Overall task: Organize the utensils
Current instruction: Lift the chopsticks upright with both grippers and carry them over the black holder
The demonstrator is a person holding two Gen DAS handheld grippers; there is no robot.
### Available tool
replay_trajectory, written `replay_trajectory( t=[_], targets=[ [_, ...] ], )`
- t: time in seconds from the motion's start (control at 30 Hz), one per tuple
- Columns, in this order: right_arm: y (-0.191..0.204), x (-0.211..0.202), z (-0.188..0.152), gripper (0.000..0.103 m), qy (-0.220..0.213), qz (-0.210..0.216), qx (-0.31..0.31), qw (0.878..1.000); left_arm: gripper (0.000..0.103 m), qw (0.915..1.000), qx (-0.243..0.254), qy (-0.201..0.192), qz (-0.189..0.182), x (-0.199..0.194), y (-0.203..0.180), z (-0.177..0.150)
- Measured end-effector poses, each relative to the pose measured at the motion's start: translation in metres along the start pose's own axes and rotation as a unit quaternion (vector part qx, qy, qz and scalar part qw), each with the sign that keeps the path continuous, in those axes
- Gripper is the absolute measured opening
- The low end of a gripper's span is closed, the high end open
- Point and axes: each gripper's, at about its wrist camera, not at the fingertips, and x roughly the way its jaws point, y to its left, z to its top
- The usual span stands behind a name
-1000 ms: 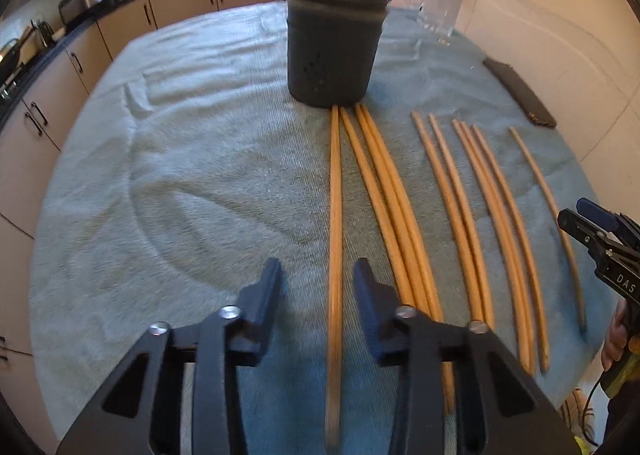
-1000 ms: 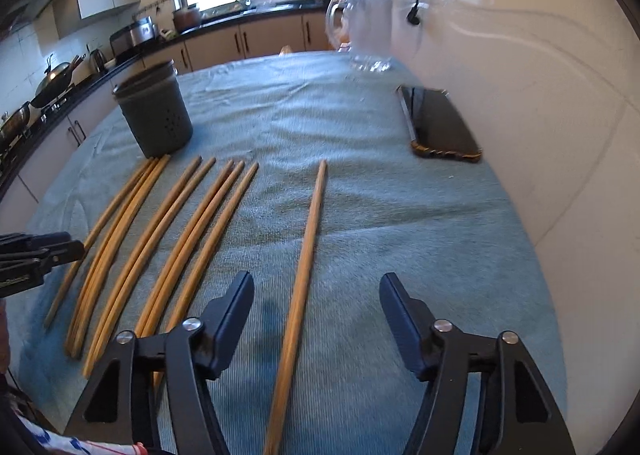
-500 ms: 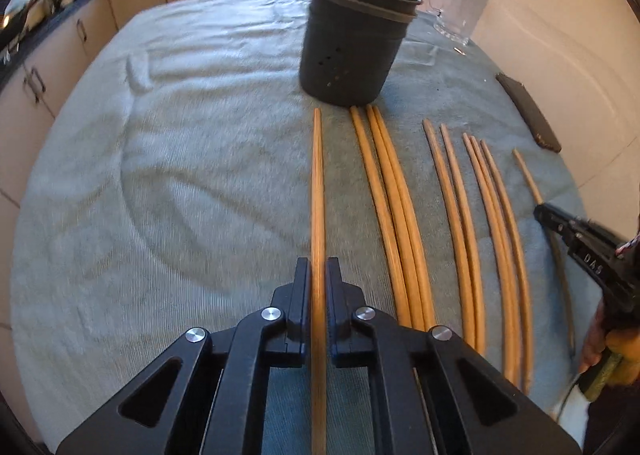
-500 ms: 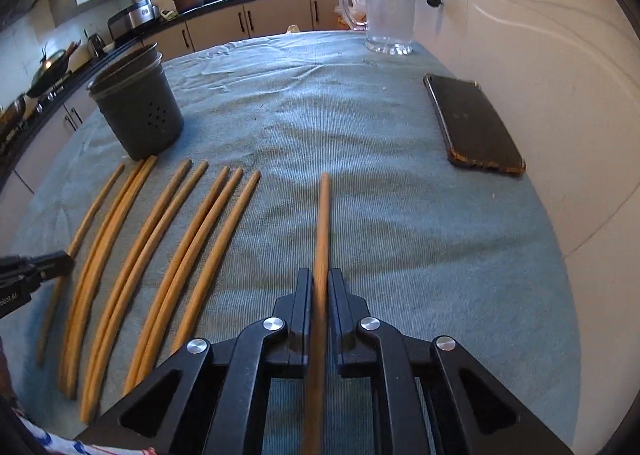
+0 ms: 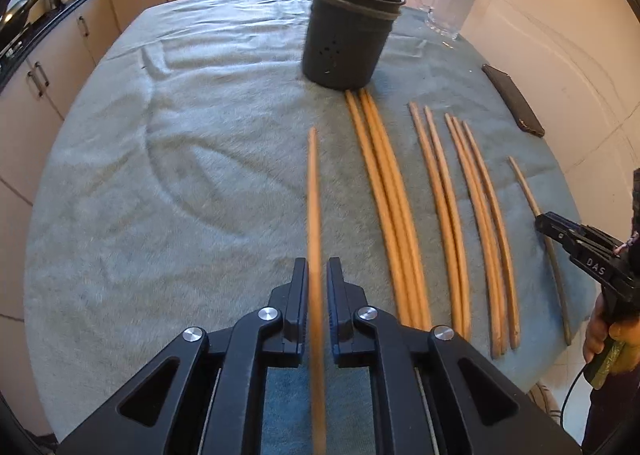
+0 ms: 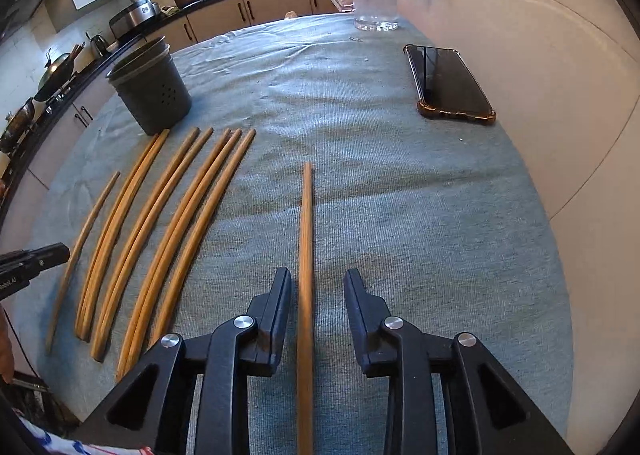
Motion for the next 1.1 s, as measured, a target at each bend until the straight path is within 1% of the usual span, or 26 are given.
replay_trajectory(
  t=[0.2, 0.27, 0.37, 0.43, 0.47, 0.53, 0.6, 0.63, 0.7, 0.73, 0.8, 0.93, 0.97, 1.1],
  targets=[
    [0.007, 0.012, 0.02, 0.029, 0.013, -0.018, -0.032, 0.999, 0.011, 0.9997, 0.0, 0.015, 0.018, 0.027, 0.001, 0.031],
    [0.008, 0.018, 0.028, 0.029, 0.022, -0.018, -0.038, 0.999, 0.01, 0.9997, -0.002, 0.019, 0.014, 0.036, 0.002, 0.039],
    [0.011, 0.031, 0.041, 0.029, 0.036, -0.018, -0.047, 0.998, 0.011, 0.9996, 0.005, 0.022, 0.017, 0.042, 0.0, 0.049],
    [0.014, 0.036, 0.049, 0.027, 0.041, -0.03, -0.059, 0.997, 0.011, 0.9995, 0.01, 0.023, 0.018, 0.044, -0.001, 0.051],
    [0.016, 0.038, 0.052, 0.026, 0.042, -0.034, -0.064, 0.996, 0.011, 0.9994, 0.014, 0.023, 0.02, 0.045, -0.003, 0.053],
    [0.019, 0.041, 0.055, 0.02, 0.045, -0.038, -0.07, 0.996, 0.011, 0.9994, 0.02, 0.02, 0.022, 0.047, -0.005, 0.057],
    [0.022, 0.043, 0.057, 0.01, 0.045, -0.036, -0.074, 0.996, 0.01, 0.9995, 0.019, 0.015, 0.02, 0.05, -0.006, 0.062],
    [0.024, 0.044, 0.058, 0.009, 0.043, -0.036, -0.075, 0.996, 0.01, 0.9996, 0.018, 0.012, 0.019, 0.05, -0.006, 0.062],
    [0.023, 0.043, 0.057, 0.006, 0.037, -0.035, -0.073, 0.996, 0.006, 0.9997, 0.015, 0.005, 0.021, 0.052, -0.007, 0.065],
    [0.022, 0.043, 0.057, 0.006, 0.035, -0.033, -0.07, 0.996, 0.006, 0.9997, 0.012, 0.002, 0.019, 0.052, -0.007, 0.066],
    [0.017, 0.04, 0.057, 0.006, 0.031, -0.013, -0.051, 0.998, 0.006, 0.9999, -0.001, -0.002, 0.012, 0.046, -0.002, 0.063],
    [0.011, 0.023, 0.052, 0.006, 0.008, 0.013, -0.027, 1.0, 0.006, 0.999, -0.002, -0.043, 0.01, 0.016, -0.003, 0.055],
    [0.011, 0.014, 0.05, 0.006, -0.004, 0.026, -0.025, 0.999, 0.006, 0.9982, -0.001, -0.059, 0.009, 0.004, -0.004, 0.052],
    [0.02, -0.018, 0.046, 0.006, -0.046, 0.05, -0.025, 0.997, 0.006, 0.9933, 0.002, -0.115, -0.003, -0.04, -0.009, 0.043]
  ],
)
